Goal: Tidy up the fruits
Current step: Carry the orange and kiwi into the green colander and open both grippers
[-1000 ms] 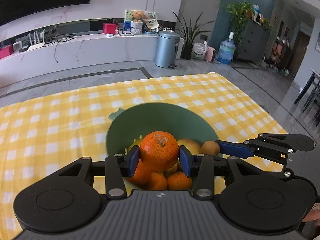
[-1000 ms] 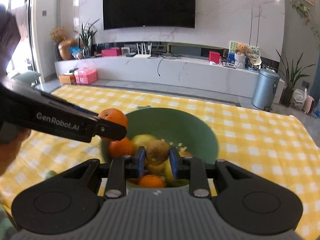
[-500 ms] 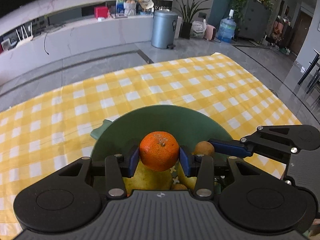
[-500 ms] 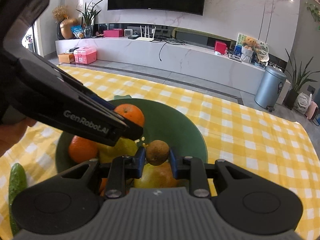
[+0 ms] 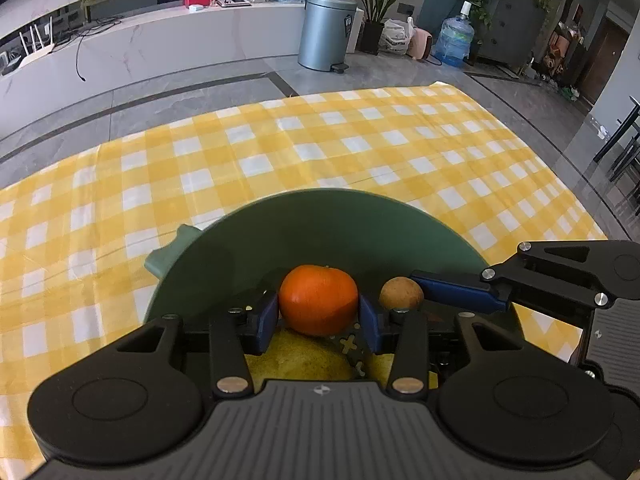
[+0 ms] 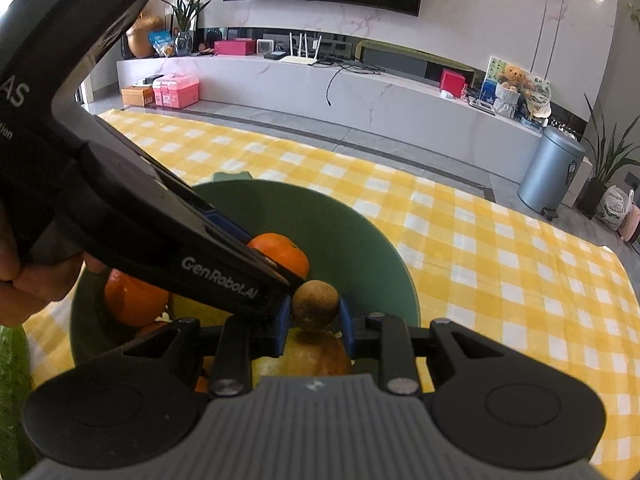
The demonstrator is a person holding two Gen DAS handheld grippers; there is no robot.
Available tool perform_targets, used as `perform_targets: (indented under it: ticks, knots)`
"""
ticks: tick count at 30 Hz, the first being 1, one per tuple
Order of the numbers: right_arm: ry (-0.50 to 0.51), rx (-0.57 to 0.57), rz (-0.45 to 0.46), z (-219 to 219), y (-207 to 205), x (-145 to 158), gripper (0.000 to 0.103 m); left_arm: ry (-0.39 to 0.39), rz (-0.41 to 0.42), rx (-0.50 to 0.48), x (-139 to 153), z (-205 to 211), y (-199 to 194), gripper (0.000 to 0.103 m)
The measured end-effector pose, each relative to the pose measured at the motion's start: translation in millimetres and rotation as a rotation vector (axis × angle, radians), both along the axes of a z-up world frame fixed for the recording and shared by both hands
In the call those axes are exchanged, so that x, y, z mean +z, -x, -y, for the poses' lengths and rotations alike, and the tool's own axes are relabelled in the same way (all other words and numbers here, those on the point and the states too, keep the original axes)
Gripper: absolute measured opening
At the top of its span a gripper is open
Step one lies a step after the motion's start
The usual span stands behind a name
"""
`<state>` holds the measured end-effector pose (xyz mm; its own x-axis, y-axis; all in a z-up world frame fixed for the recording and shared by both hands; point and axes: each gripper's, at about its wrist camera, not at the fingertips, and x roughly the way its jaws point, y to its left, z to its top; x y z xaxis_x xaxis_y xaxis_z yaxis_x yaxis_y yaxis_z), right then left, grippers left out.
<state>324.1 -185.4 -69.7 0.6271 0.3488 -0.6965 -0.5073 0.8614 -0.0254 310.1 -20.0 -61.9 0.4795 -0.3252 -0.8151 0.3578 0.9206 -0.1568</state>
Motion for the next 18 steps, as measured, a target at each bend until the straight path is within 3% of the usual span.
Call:
perform_targets:
  ticks: [11,18]
  knots:
    - [0.001,0.007,-0.011,-3.5,-3.7,-3.3,0.022,-0.007,0.026,0.044,-0.3,-6.4,5.1,0.062]
    - [-0.021,0.001,-0.049,-4.1,-11.2,-1.0,0.022,-0.013,0.123,0.083,20.6,-13.8,25.8,0.066]
